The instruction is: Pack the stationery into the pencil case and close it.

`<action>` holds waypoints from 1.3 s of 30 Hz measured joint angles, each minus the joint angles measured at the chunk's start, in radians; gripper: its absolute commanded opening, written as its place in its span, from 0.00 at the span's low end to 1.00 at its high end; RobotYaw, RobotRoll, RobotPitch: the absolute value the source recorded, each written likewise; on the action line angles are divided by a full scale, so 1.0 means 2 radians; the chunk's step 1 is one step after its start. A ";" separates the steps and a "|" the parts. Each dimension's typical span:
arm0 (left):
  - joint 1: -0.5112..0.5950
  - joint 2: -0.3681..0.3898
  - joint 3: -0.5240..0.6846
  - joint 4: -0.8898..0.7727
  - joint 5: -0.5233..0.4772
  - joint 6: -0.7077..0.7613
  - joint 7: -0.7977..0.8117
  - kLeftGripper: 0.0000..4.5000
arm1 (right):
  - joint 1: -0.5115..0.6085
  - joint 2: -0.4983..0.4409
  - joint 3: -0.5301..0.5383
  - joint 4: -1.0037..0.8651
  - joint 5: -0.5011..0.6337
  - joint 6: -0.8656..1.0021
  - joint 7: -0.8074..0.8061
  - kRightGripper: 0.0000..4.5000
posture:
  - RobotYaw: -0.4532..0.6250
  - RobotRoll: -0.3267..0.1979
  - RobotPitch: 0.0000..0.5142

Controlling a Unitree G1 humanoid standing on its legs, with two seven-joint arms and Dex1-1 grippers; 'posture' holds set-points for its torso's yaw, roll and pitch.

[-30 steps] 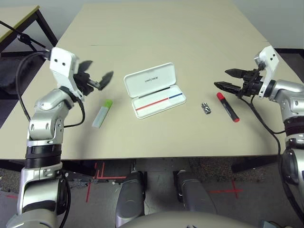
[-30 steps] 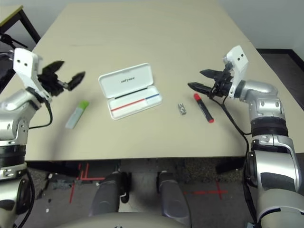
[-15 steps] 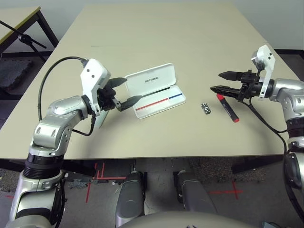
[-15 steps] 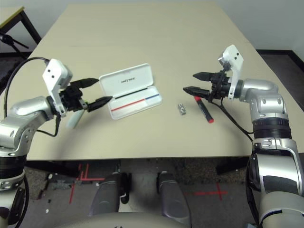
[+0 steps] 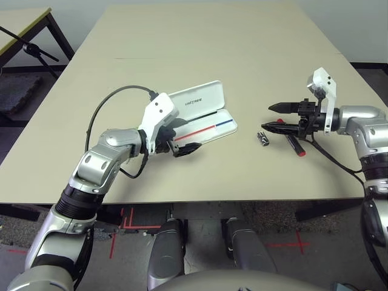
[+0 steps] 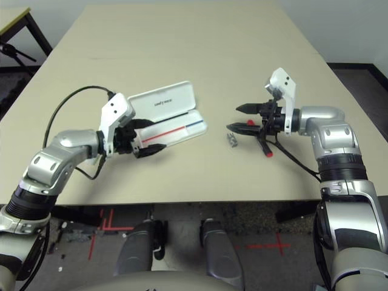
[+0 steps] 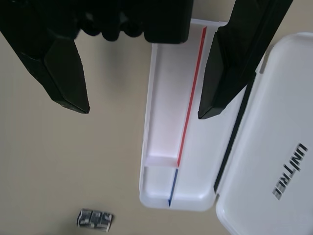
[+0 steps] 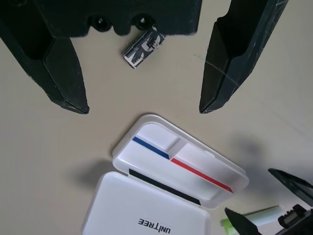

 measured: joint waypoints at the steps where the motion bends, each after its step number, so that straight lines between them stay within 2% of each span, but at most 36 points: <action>1: 0.000 0.000 -0.003 0.001 0.006 0.002 -0.001 0.99 | 0.002 0.000 0.000 0.000 0.000 0.000 -0.002 1.00 | 0.43 0.62 0.25; 11: 0.000 0.012 -0.044 0.006 0.045 0.016 -0.007 0.99 | 0.014 0.001 0.000 -0.017 0.001 0.003 -0.013 1.00 | 0.42 0.62 0.28; 25: 0.000 0.010 -0.049 0.006 0.046 0.046 -0.022 0.99 | 0.021 0.012 -0.001 -0.036 0.020 0.018 -0.018 1.00 | 0.42 0.62 0.29; 28: 0.000 0.011 -0.050 0.006 0.045 0.046 -0.030 0.80 | 0.021 0.012 -0.001 -0.041 0.027 0.024 -0.018 1.00 | 0.42 0.62 0.29; 37: 0.000 0.010 -0.036 0.025 0.047 0.030 -0.030 0.02 | 0.029 0.011 -0.001 -0.060 0.035 0.038 -0.016 1.00 | 0.42 0.62 0.30; 39: -0.001 0.010 -0.035 0.027 0.050 0.023 -0.030 0.01 | 0.030 0.011 -0.001 -0.071 0.040 0.047 -0.016 1.00 | 0.42 0.62 0.30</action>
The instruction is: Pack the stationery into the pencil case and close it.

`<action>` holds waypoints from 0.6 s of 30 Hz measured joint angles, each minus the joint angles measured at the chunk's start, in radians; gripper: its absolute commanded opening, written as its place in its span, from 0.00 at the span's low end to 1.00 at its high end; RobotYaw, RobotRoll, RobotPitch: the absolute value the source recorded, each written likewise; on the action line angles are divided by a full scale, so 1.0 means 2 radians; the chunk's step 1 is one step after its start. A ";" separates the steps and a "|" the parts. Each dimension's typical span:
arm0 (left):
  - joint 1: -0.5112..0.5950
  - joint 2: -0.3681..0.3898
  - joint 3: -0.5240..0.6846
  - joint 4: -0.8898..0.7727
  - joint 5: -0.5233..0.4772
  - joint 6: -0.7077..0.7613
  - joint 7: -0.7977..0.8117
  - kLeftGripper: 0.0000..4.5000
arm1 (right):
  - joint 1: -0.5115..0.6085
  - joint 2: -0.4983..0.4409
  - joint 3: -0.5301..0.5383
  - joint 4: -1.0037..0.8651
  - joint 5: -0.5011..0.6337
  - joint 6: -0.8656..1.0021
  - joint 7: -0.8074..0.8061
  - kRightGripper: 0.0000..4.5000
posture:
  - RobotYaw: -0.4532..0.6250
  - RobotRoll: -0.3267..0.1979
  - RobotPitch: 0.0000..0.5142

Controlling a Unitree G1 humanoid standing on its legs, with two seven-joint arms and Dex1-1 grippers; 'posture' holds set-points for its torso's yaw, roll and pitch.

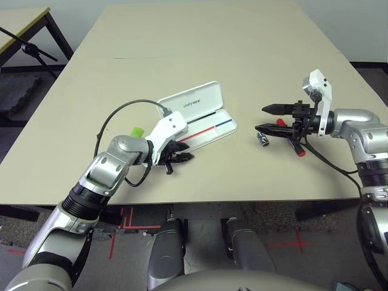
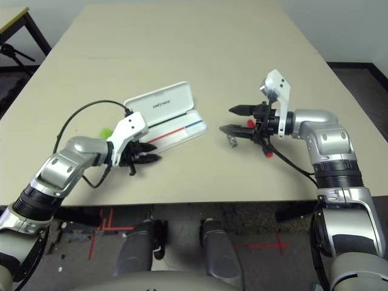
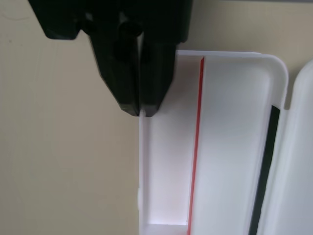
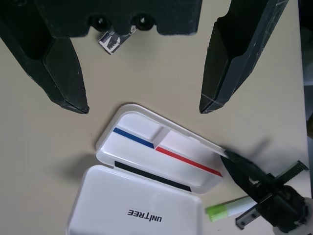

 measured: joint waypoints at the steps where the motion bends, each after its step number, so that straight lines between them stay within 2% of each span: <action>1: 0.000 0.000 -0.001 0.001 0.003 -0.003 0.000 0.01 | 0.000 0.000 0.000 -0.006 0.003 0.004 0.000 1.00 | 0.42 0.62 0.30; 5: -0.008 0.002 -0.002 0.016 0.014 -0.020 -0.001 0.01 | 0.000 0.000 0.000 -0.025 0.012 0.016 0.000 1.00 | 0.42 0.62 0.29; 8: -0.009 0.010 -0.001 0.019 0.023 -0.060 -0.011 0.01 | 0.000 -0.003 0.002 -0.032 0.014 0.024 0.005 1.00 | 0.42 0.62 0.29; 12: -0.008 0.030 -0.001 0.018 0.023 -0.134 -0.059 0.01 | 0.001 -0.019 0.018 -0.044 0.014 0.035 0.020 1.00 | 0.42 0.62 0.28; 18: 0.010 0.052 0.000 0.021 0.022 -0.206 -0.118 0.01 | 0.012 -0.036 0.039 -0.047 0.012 0.041 0.040 1.00 | 0.42 0.62 0.28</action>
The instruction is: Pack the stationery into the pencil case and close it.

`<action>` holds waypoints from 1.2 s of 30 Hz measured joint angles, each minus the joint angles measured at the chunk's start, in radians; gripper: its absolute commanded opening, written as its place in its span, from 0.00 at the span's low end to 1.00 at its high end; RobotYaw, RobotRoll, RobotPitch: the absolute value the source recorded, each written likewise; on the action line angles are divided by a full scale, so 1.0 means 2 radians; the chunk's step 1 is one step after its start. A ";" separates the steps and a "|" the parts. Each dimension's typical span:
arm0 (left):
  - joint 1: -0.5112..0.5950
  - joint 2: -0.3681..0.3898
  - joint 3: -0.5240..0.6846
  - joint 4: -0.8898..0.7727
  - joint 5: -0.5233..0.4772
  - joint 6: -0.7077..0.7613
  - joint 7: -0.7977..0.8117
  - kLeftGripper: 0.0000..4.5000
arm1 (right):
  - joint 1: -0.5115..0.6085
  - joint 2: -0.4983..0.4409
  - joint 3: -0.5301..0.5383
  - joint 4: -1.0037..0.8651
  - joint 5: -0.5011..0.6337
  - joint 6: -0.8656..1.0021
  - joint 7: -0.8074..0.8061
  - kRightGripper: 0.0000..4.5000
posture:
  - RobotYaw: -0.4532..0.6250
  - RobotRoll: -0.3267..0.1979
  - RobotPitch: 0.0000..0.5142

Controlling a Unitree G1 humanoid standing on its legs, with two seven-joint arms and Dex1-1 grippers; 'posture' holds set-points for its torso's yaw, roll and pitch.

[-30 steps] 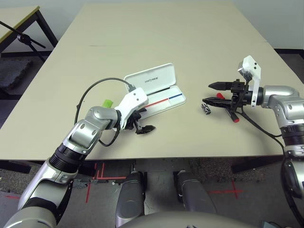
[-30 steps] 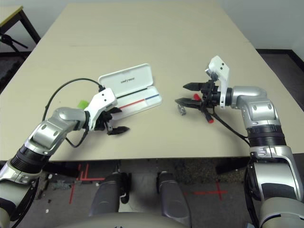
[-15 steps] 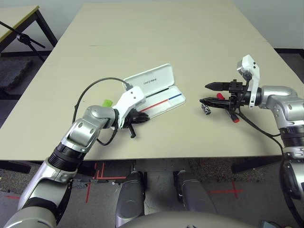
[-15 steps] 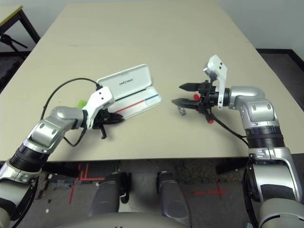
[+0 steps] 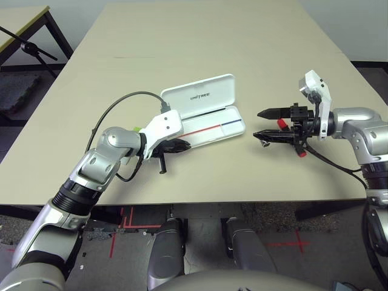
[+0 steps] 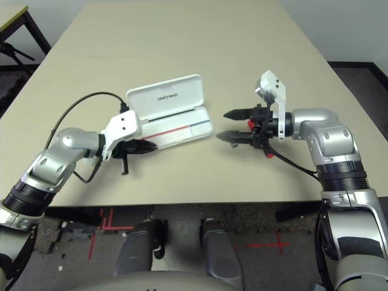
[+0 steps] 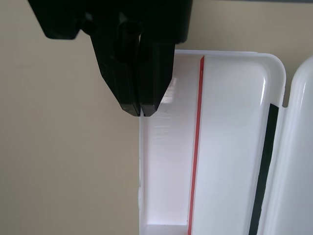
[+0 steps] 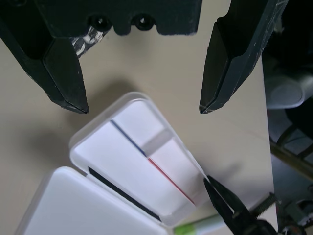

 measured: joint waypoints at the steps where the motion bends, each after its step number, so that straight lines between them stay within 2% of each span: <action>1: 0.002 0.002 0.000 0.004 0.000 -0.007 -0.007 0.01 | 0.001 0.000 0.002 0.000 0.000 0.000 0.002 1.00 | 0.42 0.62 0.28; 5: 0.007 0.016 0.000 0.018 0.000 -0.028 -0.032 0.01 | 0.005 -0.010 0.012 -0.002 -0.007 -0.002 0.007 1.00 | 0.42 0.62 0.29; 22: 0.020 0.015 0.000 0.034 0.012 -0.050 -0.052 0.01 | 0.010 -0.013 0.020 -0.007 -0.015 -0.013 0.005 1.00 | 0.43 0.62 0.30; 26: 0.021 0.015 0.001 0.032 0.012 -0.048 -0.051 0.23 | 0.010 -0.011 0.021 -0.006 -0.021 -0.018 0.004 1.00 | 0.43 0.62 0.30; 31: 0.024 0.026 0.016 -0.005 0.004 -0.031 -0.053 0.65 | 0.009 -0.005 0.021 -0.002 -0.025 -0.024 0.004 1.00 | 0.45 0.62 0.31; 35: 0.027 0.035 0.045 -0.061 -0.031 0.011 -0.055 0.99 | 0.006 0.000 0.021 0.002 -0.025 -0.027 0.004 1.00 | 0.45 0.62 0.31; 36: 0.028 0.038 0.054 -0.077 -0.042 0.023 -0.055 1.00 | 0.006 0.000 0.021 0.003 -0.025 -0.027 0.004 1.00 | 0.45 0.62 0.31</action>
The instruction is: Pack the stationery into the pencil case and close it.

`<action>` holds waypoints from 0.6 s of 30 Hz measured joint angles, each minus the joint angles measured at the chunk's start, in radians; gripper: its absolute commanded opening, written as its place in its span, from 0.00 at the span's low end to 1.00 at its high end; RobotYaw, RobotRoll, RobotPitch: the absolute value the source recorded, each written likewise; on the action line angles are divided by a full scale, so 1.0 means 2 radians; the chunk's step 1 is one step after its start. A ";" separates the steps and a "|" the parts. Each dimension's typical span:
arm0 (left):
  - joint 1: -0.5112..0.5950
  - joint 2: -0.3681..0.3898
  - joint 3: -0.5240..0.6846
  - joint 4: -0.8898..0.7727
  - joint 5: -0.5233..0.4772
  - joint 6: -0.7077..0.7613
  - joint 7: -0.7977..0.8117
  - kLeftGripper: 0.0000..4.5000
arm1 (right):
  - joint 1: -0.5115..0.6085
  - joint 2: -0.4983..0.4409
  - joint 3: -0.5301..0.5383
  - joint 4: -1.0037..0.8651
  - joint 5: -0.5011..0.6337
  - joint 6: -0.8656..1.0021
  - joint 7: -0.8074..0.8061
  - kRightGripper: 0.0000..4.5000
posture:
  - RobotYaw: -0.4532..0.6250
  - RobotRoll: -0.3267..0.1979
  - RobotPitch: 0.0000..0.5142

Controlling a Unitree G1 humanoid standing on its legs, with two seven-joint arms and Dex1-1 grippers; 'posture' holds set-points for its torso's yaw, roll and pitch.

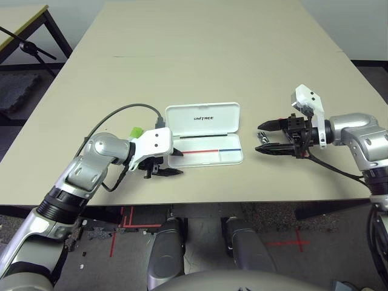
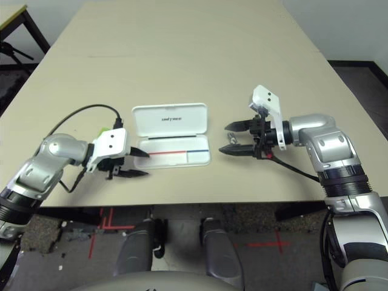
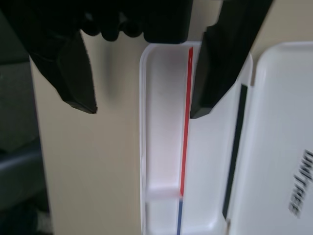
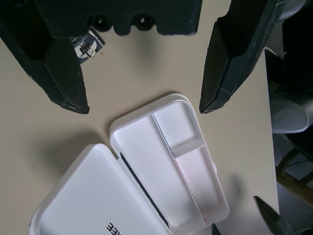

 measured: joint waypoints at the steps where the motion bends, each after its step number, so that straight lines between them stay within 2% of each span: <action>1: 0.000 0.005 0.010 -0.014 -0.011 0.012 0.000 1.00 | 0.000 0.000 0.000 0.000 0.000 0.000 0.000 1.00 | 0.45 0.62 0.31; 8: -0.008 0.032 0.089 -0.066 -0.088 0.088 0.008 1.00 | 0.000 0.000 -0.001 0.001 0.000 -0.002 -0.003 1.00 | 0.44 0.62 0.31; 13: -0.004 0.037 0.097 -0.066 -0.092 0.091 0.011 1.00 | -0.005 0.000 -0.008 0.000 0.004 -0.003 -0.017 1.00 | 0.43 0.62 0.30; 18: -0.005 0.034 0.097 -0.067 -0.100 0.095 0.019 1.00 | -0.011 0.002 -0.038 -0.021 0.021 0.017 -0.050 1.00 | 0.42 0.62 0.30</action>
